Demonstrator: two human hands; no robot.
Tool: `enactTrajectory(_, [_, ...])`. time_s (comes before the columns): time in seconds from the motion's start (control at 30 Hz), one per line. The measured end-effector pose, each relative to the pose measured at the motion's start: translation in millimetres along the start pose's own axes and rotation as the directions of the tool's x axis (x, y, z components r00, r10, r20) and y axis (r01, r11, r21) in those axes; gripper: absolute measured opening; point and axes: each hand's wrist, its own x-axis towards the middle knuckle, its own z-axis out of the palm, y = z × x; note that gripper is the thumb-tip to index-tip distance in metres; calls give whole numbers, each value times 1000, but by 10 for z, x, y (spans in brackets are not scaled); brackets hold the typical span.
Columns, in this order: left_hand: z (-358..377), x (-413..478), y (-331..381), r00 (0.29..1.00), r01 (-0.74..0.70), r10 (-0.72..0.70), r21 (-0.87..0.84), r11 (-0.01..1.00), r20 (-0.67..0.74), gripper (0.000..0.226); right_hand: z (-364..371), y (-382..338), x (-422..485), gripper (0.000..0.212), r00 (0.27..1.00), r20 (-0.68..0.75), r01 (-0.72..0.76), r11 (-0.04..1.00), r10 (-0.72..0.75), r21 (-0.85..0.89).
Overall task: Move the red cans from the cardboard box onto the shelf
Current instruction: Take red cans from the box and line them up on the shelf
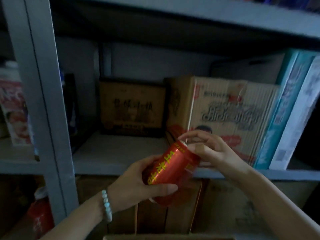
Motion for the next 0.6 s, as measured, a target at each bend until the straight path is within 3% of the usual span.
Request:
enactTrajectory(0.1, [-18, 233, 458, 962, -213, 211, 8, 977, -172, 63, -159, -419, 134, 52, 990, -132, 69, 993, -57, 91])
enactTrajectory(0.27, [38, 424, 1056, 801, -397, 439, 187, 898, -408, 75, -127, -926, 186, 51, 971, -221, 145, 958, -90, 249])
enactTrajectory(0.43, [94, 652, 1500, 719, -443, 562, 352, 824, -409, 84, -275, -1300, 330, 71, 940, -313, 190, 971, -137, 145])
enactTrajectory(0.53, [46, 869, 1840, 691, -513, 637, 389, 765, -342, 77, -514, -1545, 461, 64, 925, -339, 231, 962, -170, 148])
enactTrajectory(0.6, [-57, 1008, 2079, 625, -548, 730, 510, 663, -277, 67, -721, -1737, 571, 64, 915, -357, 260, 951, -186, 169])
